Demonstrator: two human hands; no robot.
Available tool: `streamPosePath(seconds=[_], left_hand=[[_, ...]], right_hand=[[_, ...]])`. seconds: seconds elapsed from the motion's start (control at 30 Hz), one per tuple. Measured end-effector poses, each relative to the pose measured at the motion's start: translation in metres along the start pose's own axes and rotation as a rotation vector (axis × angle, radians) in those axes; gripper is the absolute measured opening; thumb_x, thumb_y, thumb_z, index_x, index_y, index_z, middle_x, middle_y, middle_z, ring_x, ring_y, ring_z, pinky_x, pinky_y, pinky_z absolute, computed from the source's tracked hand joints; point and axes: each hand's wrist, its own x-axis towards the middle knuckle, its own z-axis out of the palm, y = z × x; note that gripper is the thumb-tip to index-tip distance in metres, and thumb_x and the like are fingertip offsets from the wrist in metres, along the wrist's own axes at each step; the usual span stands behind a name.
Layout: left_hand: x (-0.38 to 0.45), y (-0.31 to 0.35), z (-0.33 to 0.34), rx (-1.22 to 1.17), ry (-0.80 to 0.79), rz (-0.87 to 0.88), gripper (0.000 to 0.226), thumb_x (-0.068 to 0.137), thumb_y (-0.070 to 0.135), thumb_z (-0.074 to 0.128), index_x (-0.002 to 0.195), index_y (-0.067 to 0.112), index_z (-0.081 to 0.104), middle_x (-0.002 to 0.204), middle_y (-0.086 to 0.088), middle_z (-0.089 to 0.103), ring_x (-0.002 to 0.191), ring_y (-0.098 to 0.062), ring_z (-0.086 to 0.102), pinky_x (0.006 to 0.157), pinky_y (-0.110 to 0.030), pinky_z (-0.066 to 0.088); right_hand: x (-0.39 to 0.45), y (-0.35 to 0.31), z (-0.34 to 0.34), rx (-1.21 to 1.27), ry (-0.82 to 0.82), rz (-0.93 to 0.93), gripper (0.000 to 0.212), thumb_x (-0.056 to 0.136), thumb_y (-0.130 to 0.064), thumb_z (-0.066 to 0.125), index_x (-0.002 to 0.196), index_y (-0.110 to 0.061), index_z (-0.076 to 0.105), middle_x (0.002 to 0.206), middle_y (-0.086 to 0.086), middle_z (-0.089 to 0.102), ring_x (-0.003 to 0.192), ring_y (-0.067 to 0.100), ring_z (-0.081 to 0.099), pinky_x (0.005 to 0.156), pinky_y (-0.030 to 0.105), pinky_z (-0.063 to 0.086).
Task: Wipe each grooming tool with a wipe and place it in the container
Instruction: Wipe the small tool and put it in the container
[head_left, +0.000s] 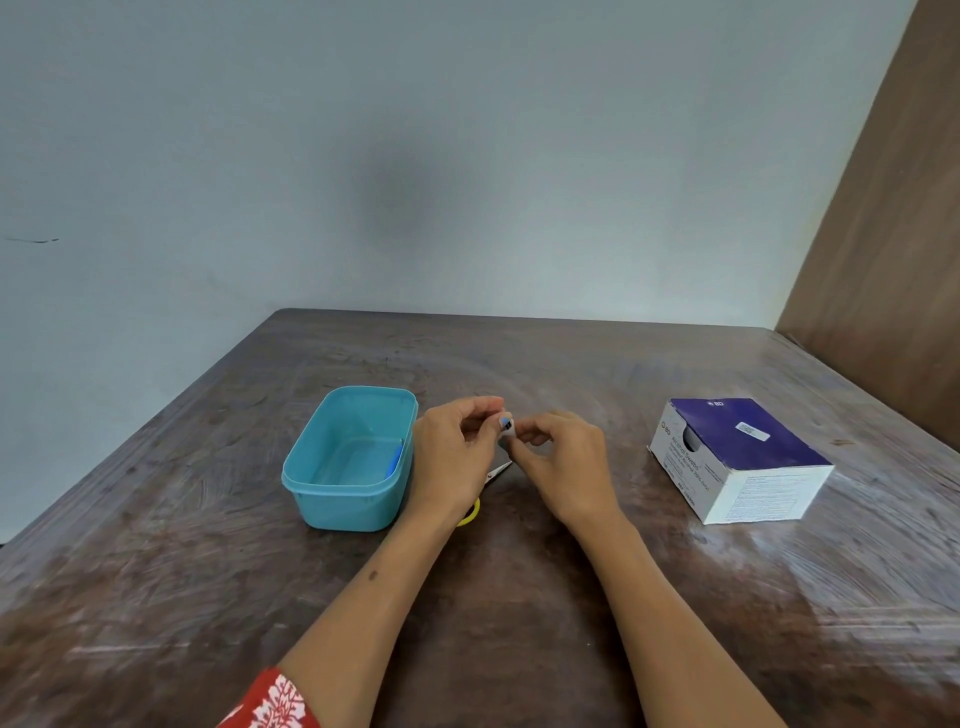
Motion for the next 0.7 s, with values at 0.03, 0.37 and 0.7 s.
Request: streamPosePath(seconds=[0.03,0.37,0.7], left_hand=[[-0.0002,-0.0001,-0.0001,0.001,-0.002,0.004,0.021,0.082,0.014,0.068,0.103,0.014,0.071,0.090,0.003,0.072,0.080,0.000,0.066,0.074,-0.012,0.053],[0.0003,-0.0008,-0.0001,0.008,-0.014,-0.004,0.021,0.082,0.015,0.068,0.103,0.014,0.070,0.091,0.003,0.072,0.080,-0.002,0.066,0.074,-0.011,0.053],[0.0017,-0.0019,0.0008,-0.015,-0.001,-0.011,0.020,0.081,0.015,0.069,0.102,0.013,0.071,0.091,0.001,0.073,0.082,-0.005,0.068,0.078,-0.023,0.056]], right_hand=[[0.0000,0.0011,0.0008,-0.005,-0.017,0.017,0.007,0.077,-0.021,0.073,0.083,-0.018,0.074,0.077,-0.002,0.068,0.074,0.010,0.057,0.068,0.020,0.045],[-0.0013,0.0018,-0.0002,-0.083,-0.085,0.057,0.008,0.080,-0.022,0.070,0.083,-0.017,0.074,0.077,-0.001,0.070,0.073,0.012,0.060,0.071,0.029,0.050],[-0.0013,-0.0012,-0.0005,-0.049,-0.032,0.041,0.007,0.078,-0.021,0.071,0.083,-0.017,0.074,0.076,-0.003,0.069,0.072,0.009,0.058,0.069,0.024,0.047]])
